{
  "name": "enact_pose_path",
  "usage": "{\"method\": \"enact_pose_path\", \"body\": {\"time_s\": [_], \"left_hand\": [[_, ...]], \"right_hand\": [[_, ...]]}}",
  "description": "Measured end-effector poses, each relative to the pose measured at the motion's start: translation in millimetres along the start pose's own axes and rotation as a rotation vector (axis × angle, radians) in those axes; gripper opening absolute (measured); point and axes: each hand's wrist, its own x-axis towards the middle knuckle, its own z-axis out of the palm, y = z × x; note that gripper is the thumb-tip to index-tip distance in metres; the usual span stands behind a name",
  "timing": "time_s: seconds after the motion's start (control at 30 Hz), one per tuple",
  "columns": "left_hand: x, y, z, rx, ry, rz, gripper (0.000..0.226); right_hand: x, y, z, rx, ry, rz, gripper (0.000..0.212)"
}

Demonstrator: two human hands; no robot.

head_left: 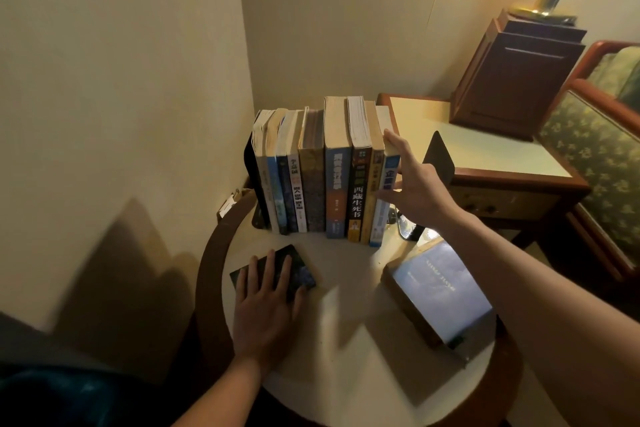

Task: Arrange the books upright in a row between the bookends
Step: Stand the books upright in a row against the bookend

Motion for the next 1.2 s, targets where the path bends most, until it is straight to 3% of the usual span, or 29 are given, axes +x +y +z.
{"method": "enact_pose_path", "body": {"time_s": [0.37,0.5,0.63,0.77,0.93,1.2], "left_hand": [[-1.3,1.9,-2.9,-0.017,0.004,-0.004,0.069],[-3.5,4.3,-3.3,-0.037,0.018,0.000,0.067],[-6.2,7.6,-3.5,0.000,0.103,0.063,0.065],[-16.5,17.6,-4.5,0.011,0.121,0.225,0.062],[-29.1,59.3,-2.5,-0.119,-0.034,0.243,0.068],[-35.3,129.1,1.4,-0.173,-0.244,0.173,0.082]], "right_hand": [[-8.7,7.7,4.8,-0.048,0.091,-0.090,0.102],[-38.0,14.5,0.6,-0.057,0.075,-0.046,0.103],[-84.5,39.0,-8.8,-0.145,0.050,-0.007,0.083],[-134.3,79.1,-17.1,-0.275,-0.070,0.181,0.063],[-169.6,108.4,-13.9,-0.272,-0.006,0.388,0.062],[-172.5,121.6,-11.5,-0.179,-0.041,0.536,0.077]]}}
